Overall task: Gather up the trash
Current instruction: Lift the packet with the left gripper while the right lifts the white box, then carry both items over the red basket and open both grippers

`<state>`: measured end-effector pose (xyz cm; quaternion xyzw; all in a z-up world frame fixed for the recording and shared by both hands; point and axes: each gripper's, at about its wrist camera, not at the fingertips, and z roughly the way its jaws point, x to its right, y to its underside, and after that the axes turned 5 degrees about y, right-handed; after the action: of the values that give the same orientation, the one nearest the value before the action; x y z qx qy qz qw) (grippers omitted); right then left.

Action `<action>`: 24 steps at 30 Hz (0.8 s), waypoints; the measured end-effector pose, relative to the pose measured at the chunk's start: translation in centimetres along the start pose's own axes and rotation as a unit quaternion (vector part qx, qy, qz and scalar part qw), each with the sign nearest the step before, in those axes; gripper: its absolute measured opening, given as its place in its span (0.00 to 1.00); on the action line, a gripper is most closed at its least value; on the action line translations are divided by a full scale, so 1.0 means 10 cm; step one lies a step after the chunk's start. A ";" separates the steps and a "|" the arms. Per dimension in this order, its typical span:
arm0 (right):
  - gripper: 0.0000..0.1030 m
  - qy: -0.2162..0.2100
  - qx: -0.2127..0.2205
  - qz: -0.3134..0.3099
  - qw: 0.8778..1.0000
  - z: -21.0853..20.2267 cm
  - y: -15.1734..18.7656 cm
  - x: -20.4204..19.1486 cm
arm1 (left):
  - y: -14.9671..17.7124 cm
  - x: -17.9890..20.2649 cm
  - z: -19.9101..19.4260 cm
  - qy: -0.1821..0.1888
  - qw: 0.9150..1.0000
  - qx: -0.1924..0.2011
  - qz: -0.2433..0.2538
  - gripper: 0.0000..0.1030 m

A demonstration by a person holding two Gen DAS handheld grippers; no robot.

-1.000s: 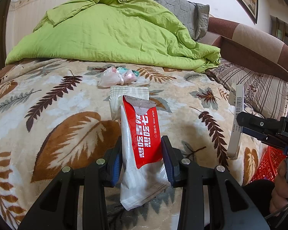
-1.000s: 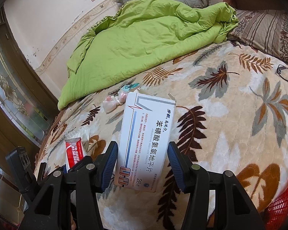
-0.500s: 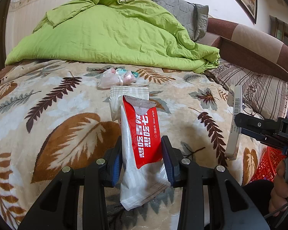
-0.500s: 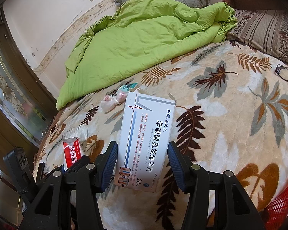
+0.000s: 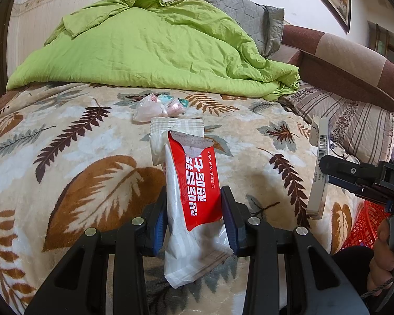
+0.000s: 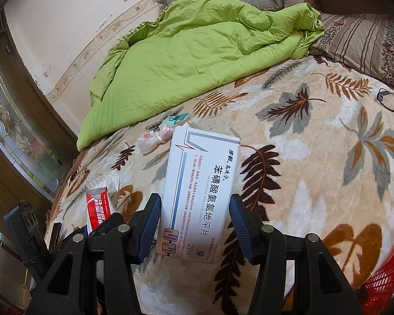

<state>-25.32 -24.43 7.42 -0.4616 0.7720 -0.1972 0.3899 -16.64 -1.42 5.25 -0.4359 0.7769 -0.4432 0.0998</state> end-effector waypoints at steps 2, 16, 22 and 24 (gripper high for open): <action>0.56 0.000 0.001 0.000 1.000 0.00 0.00 0.00 | 0.00 0.00 0.00 0.001 1.000 0.000 0.000 0.35; 0.56 0.001 0.001 0.000 1.000 0.00 0.00 0.00 | 0.01 0.00 -0.03 0.001 1.000 0.001 0.001 0.35; 0.56 0.010 0.009 0.007 1.000 -0.08 -0.01 0.02 | 0.01 0.12 0.04 0.007 1.000 0.001 0.015 0.35; 0.56 0.011 0.012 0.016 1.000 -0.16 0.01 0.04 | 0.01 0.18 0.03 0.011 1.000 0.000 0.025 0.35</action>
<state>-26.74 -24.84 8.17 -0.4426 0.7810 -0.2055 0.3898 -17.55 -2.98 5.41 -0.4120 0.7883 -0.4453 0.1025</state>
